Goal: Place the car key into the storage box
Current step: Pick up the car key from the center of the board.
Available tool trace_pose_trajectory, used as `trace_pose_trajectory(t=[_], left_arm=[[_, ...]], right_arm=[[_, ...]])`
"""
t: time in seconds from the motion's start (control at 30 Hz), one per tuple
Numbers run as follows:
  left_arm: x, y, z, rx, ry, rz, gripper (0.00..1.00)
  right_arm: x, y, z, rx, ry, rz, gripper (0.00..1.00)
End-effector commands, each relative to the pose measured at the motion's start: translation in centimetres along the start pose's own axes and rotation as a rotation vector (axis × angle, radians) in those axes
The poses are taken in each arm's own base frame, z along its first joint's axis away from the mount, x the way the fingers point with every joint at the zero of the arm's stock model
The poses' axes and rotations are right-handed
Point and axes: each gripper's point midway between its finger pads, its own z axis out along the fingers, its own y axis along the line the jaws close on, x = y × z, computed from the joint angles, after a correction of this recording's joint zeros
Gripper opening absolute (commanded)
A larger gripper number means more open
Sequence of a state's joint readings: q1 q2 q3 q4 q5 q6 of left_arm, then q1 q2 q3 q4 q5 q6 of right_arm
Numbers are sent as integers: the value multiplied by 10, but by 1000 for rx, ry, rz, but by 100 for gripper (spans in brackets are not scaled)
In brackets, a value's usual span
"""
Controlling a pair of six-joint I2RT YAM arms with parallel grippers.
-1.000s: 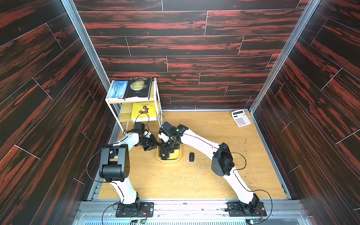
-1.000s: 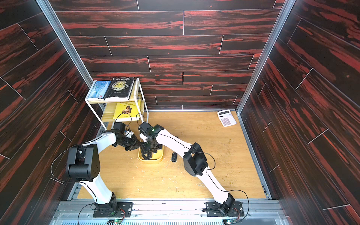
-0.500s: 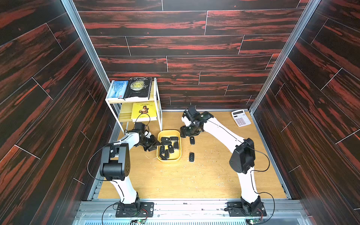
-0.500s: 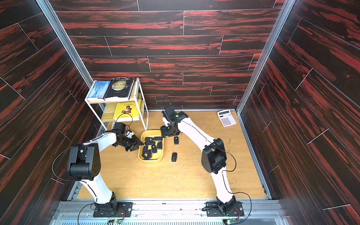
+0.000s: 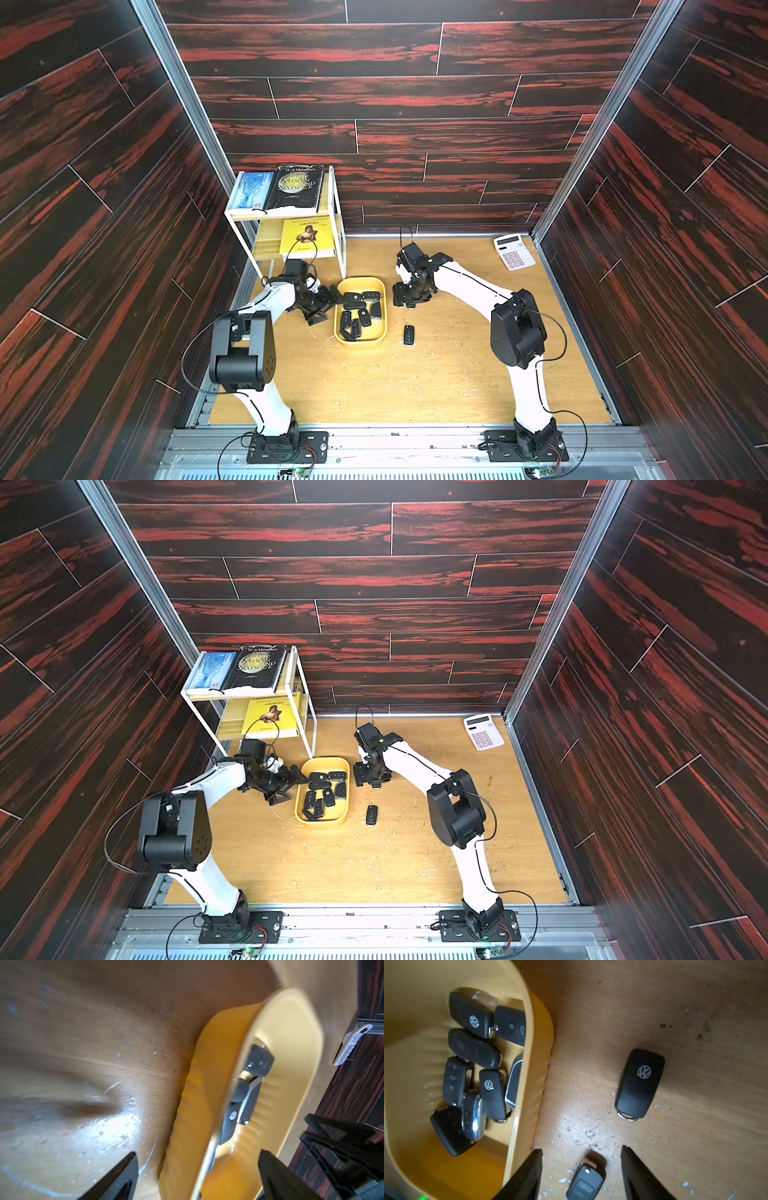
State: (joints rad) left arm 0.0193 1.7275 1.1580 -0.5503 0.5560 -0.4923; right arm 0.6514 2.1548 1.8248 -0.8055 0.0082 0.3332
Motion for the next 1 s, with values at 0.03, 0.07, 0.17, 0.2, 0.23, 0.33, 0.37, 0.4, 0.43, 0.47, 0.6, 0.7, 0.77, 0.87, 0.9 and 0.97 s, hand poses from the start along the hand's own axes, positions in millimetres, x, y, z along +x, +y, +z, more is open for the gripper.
trace_pose_trajectory(t=[0.03,0.07,0.17,0.2,0.23,0.33,0.37,0.4,0.43,0.47,0.6,0.7,0.77,0.87,0.9,0.97], left_arm=[[-3,-20,-51,-43,-131,98,100],[-3,-24,-60,-45,-154,116,100],[0,-43,-93,-30,-245,176,100],[0,-50,-106,-24,-289,199,100],[1,-56,-118,-21,-328,219,100],[7,-64,-143,-15,-400,248,100],[9,-66,-148,-13,-404,253,100],[12,-68,-151,-12,-404,259,100],[14,-68,-152,-11,-398,261,100],[15,-69,-153,-7,-396,260,100],[17,-69,-154,-2,-397,257,100],[18,-73,-157,14,-405,254,100],[19,-78,-162,29,-417,259,100],[23,-89,-176,64,-444,277,100],[25,-94,-183,79,-462,291,100],[29,-105,-196,114,-485,312,100]], right_arm=[[-2,-17,23,49,15,33,64],[-1,-20,27,60,24,38,64],[0,-31,36,91,34,54,64],[0,-32,37,96,32,55,65],[-1,-34,38,103,23,54,65],[-4,-35,40,109,15,61,67],[-5,-36,40,114,14,64,67],[-6,-36,41,116,14,64,68],[-6,-37,42,119,16,66,68],[-6,-37,44,124,19,67,68],[-5,-40,51,139,38,68,68],[-3,-45,58,164,57,65,67],[-2,-50,61,189,62,63,65],[1,-60,64,225,71,70,64],[2,-63,66,228,79,74,64],[3,-66,67,235,81,75,60]])
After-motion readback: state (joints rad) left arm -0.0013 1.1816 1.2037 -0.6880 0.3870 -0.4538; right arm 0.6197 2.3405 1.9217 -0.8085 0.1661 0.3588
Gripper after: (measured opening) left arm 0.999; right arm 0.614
